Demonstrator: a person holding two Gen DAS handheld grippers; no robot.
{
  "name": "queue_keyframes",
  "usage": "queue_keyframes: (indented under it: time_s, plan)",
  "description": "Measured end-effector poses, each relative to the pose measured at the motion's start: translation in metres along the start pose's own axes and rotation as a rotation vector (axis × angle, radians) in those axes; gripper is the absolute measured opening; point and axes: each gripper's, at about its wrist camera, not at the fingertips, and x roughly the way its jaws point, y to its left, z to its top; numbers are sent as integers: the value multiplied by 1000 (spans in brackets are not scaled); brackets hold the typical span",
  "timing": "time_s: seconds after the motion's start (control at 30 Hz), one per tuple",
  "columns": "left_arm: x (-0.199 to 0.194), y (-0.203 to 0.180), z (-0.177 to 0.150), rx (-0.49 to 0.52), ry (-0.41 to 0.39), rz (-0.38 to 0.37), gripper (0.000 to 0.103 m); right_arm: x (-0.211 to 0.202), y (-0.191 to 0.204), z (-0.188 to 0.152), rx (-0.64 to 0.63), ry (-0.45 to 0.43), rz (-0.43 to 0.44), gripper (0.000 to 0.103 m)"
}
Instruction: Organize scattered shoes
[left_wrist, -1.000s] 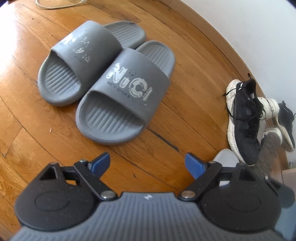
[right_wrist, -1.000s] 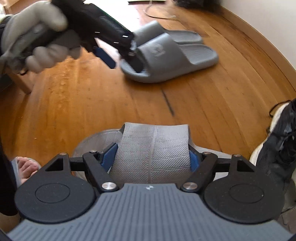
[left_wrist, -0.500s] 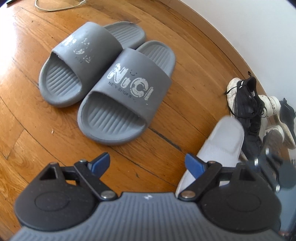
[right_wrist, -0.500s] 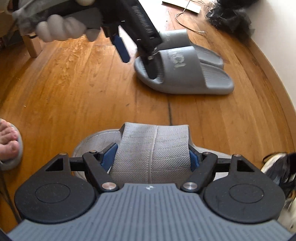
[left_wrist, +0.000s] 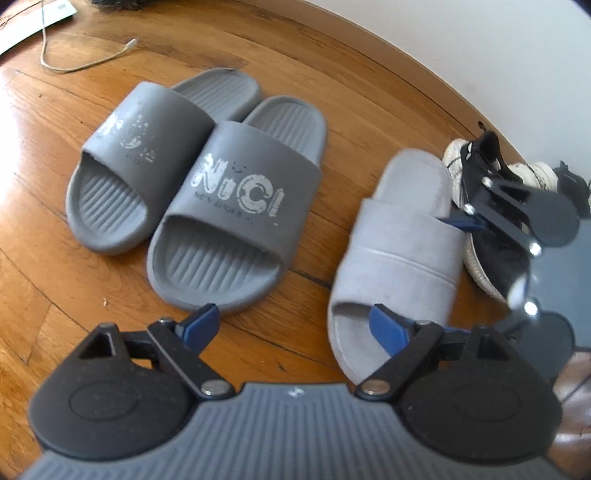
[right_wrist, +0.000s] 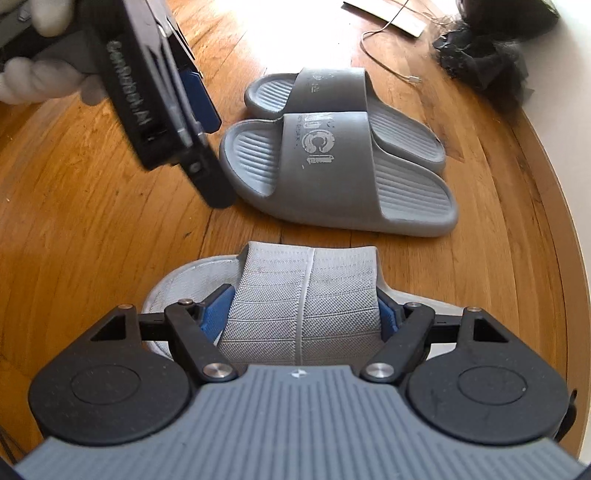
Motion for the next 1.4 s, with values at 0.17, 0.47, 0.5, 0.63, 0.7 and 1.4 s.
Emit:
queue_keyframes:
  time_s: [0.17,0.47,0.5,0.63,0.7,1.4]
  plan:
    - [2,-2,-2,22,5,-13,88,12,0,5,-30,1,-6,77]
    - [7,-4,-1,34,18,-14,88,36,-3,14,-27,45,-47,78]
    - [7,-4,-1,34,19,-14,88,38,-4,13,-19,48,-48,79]
    - [8,-6,-2,30,22,-8,87,44,-9,10,36,54,-60,81]
    - [10,-7,-2,26,24,1,87,47,-6,9,35,55,-88,81]
    - [-6,-37,19,100,-95,-56,87,-39,12,-40,143,-164,-121,102]
